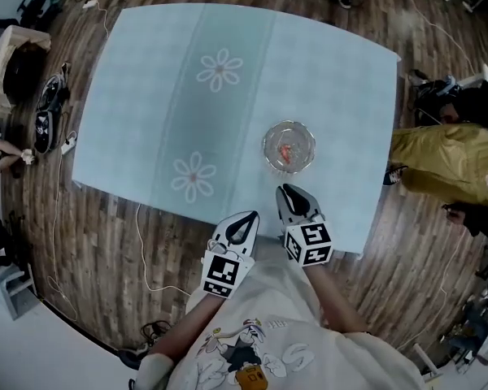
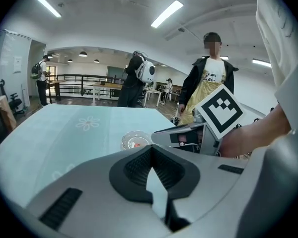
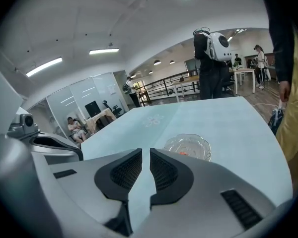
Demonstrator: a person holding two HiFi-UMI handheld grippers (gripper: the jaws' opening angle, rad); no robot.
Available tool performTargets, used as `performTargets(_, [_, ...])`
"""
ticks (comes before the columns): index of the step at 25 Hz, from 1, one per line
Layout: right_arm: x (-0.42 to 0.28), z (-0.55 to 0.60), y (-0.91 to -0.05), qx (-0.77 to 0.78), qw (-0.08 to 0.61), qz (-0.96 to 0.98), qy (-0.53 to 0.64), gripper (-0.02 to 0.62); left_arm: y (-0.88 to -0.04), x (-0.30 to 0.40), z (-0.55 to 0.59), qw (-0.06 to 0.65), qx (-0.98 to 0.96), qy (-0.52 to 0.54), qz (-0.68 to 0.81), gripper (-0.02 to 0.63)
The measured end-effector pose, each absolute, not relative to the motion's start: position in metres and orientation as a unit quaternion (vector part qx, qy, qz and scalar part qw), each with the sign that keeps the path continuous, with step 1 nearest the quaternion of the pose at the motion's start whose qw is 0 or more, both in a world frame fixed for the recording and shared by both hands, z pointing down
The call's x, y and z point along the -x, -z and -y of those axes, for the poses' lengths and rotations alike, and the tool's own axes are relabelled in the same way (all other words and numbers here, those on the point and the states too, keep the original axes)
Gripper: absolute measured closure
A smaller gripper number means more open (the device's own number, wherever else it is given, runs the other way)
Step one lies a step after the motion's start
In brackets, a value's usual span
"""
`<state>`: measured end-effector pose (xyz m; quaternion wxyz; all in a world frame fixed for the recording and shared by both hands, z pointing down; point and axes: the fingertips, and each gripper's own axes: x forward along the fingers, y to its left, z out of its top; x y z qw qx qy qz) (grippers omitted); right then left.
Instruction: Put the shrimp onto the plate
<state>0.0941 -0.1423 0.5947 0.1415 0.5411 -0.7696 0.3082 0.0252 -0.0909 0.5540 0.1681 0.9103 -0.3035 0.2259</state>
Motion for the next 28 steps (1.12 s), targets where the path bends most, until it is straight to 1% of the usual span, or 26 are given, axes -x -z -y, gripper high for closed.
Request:
performTargets(10, [-0.063, 0.079, -0.539, -0.550, 0.131, 0.786, -0.251, 0.531, -0.515, 0.010, 0.052, 0.122, -0.922, -0.192, 0.312, 0.609])
performTargets(20, [-0.043, 0.011, -0.499, -0.565, 0.118, 0.787, -0.216, 0.531, -0.498, 0.022, 0.003, 0.114, -0.931, -0.168, 0.302, 0.609])
performTargets(22, [-0.043, -0.002, -0.495, -0.574, 0.119, 0.783, -0.208, 0.542, -0.498, 0.024, -0.005, 0.109, -0.933, -0.166, 0.298, 0.609])
performTargets(28, [-0.037, -0.040, -0.491, -0.579, 0.120, 0.776, -0.220, 0.546, -0.494, 0.029, -0.027, 0.108, -0.937, -0.163, 0.290, 0.609])
